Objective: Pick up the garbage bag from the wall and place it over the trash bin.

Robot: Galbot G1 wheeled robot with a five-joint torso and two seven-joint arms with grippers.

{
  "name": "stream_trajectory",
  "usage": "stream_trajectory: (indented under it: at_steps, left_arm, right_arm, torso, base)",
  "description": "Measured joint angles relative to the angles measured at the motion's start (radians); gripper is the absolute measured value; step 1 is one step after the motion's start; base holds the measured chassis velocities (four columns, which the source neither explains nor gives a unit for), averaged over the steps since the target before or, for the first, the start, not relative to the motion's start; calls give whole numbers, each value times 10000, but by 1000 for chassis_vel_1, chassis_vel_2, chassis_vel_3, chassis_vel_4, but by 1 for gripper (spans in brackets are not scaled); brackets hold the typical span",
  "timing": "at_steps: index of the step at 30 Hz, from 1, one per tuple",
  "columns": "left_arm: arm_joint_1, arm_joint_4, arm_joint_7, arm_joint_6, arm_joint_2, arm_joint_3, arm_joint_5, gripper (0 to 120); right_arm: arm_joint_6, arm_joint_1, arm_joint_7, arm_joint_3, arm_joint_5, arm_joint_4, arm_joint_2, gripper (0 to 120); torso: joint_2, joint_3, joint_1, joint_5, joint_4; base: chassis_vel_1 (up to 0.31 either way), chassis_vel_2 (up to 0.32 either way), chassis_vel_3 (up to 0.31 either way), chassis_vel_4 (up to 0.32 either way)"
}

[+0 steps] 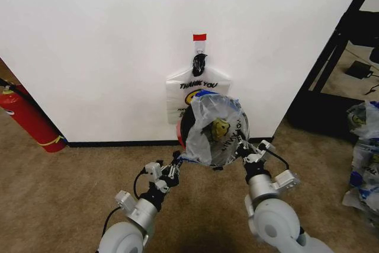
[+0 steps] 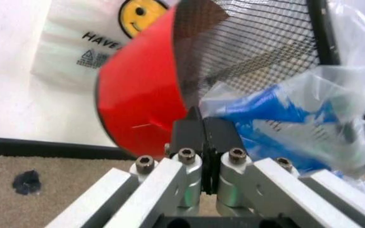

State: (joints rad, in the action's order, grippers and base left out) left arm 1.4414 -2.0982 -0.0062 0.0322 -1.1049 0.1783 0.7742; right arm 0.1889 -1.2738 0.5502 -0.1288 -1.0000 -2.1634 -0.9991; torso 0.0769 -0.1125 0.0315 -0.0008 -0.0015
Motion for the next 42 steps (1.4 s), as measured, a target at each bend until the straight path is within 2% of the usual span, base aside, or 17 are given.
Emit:
stream_trajectory:
  at_steps: [14,17,18,19,20,22,24,25,27,30,37,39,42]
  left_arm:
    - [-74,491,-145,198,-98,-143,-646,0]
    - [-17,520,-134,326,-89,-150,-856,10]
    - [-17,520,-134,326,-89,-150,-856,10]
    - [13,536,-134,424,-82,-158,-1072,16]
    - [107,643,-84,954,-74,-179,-2011,27]
    - [148,673,-37,1171,-69,-175,-2368,32]
    - [242,729,85,1648,-60,-146,-3055,43]
    - [242,729,85,1648,-60,-146,-3055,43]
    - [337,848,222,2245,-44,-21,-4167,53]
    - [365,1058,279,2725,-28,145,-5094,66]
    - [389,1165,364,3390,-60,244,-6007,86]
    - [392,1108,484,3521,-82,243,-6163,97]
    - [390,1068,797,3777,-92,280,-6399,103]
  right_arm:
    - [-693,3,-471,-522,-731,-242,261,0]
    - [-800,-7,-579,-593,-812,-259,297,0]
    - [-800,-7,-579,-593,-812,-259,297,0]
    - [-803,35,-594,-598,-811,-250,297,0]
    - [-786,166,-603,-600,-708,-74,267,0]
    - [-766,209,-603,-601,-642,22,253,0]
    - [-701,287,-604,-596,-478,212,226,0]
    - [-701,287,-604,-596,-478,212,226,0]
    - [-509,456,-608,-559,-131,553,148,0]
    - [-305,573,-634,-488,247,813,45,0]
    - [-11,550,-709,-186,1080,1175,-115,0]
    - [58,546,-728,-81,1331,1289,-173,0]
    - [117,564,-737,39,1573,1396,-264,0]
  torso:
    - [0,0,0,1,0]
    - [0,0,0,0,0]
    - [0,0,0,0,0]
    - [0,0,0,1,0]
    - [0,0,0,0,1]
    - [0,0,0,1,0]
    - [0,0,0,0,0]
    - [0,0,0,0,0]
    - [0,0,0,1,0]
    - [0,0,0,0,1]
    - [0,0,0,-1,0]
    - [0,0,0,-1,0]
    - [0,0,0,2,0]
  base:
    - [0,0,0,0]
    - [0,0,0,0]
    - [0,0,0,0]
    - [0,0,0,0]
    - [0,0,0,0]
    - [0,0,0,0]
    - [0,0,0,0]
    - [0,0,0,0]
    - [0,0,0,0]
    - [0,0,0,0]
    - [0,0,0,0]
    - [0,0,0,0]
    - [0,0,0,0]
